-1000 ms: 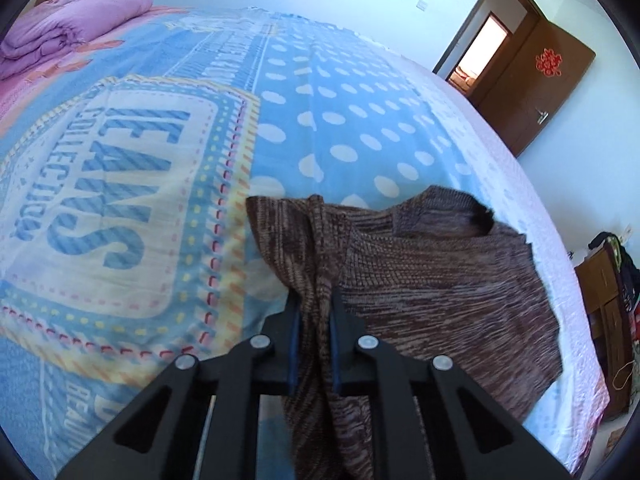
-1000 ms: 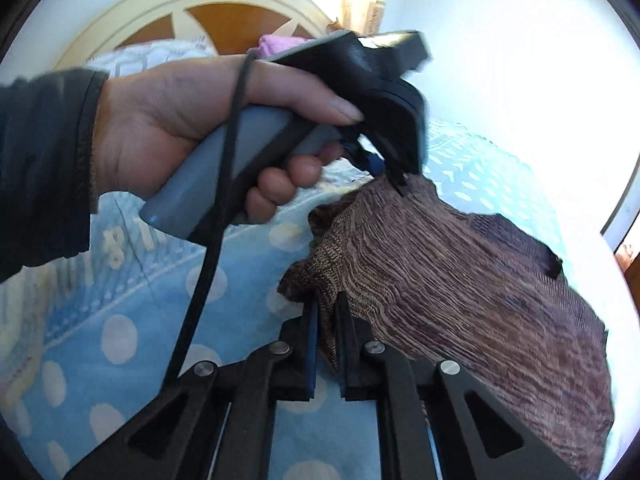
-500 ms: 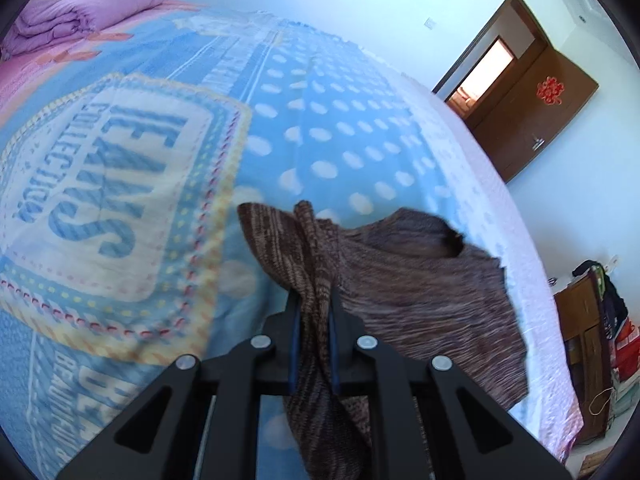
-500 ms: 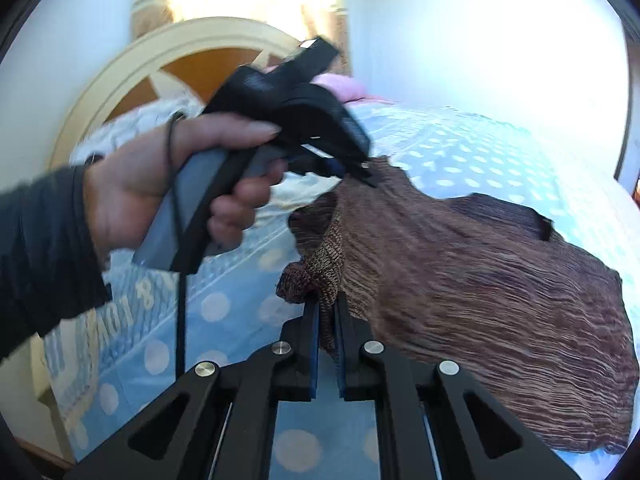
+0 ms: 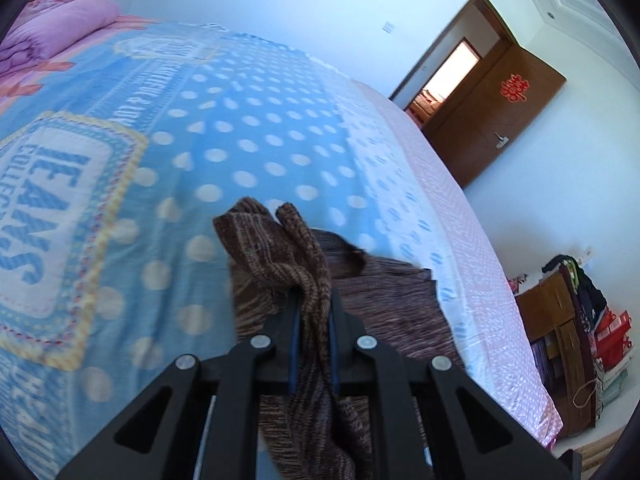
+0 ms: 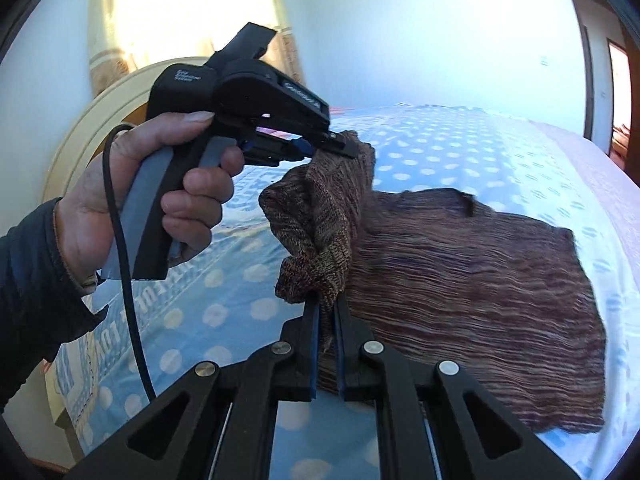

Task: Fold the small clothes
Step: 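Lift the held side with both tools and fold it over the sweater body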

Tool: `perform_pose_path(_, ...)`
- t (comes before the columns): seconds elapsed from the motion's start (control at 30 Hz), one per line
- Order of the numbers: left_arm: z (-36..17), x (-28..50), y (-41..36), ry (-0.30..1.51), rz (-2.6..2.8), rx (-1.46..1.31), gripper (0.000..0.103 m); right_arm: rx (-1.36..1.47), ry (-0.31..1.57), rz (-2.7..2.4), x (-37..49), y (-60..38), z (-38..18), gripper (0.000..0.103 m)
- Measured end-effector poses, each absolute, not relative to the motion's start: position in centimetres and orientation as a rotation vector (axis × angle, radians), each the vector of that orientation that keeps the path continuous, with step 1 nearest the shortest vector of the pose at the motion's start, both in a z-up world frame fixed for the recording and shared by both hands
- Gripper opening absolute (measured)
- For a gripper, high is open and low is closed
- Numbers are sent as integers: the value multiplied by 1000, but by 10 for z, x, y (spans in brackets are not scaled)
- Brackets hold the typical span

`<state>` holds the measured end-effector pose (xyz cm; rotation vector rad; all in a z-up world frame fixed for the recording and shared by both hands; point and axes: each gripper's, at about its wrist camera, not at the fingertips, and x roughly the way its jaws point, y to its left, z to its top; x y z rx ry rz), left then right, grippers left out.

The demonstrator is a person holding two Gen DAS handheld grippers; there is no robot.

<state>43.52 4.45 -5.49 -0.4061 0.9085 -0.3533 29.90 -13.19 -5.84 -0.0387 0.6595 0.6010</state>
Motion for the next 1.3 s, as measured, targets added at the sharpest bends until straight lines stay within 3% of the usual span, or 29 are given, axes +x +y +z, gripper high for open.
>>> perform_pose_path(0.5, -51, 453, -60, 929, -486, -315, 12, 158, 714, 500, 304, -236, -50, 5)
perform_pose_path(1.07, -95, 469, -168, 1004, -541, -136, 12, 485, 871, 377, 317, -329, -100, 5)
perform_pose_path(1.3, -100, 456, -189, 956, -491, -17, 21, 540, 917, 360, 315, -338, -111, 4)
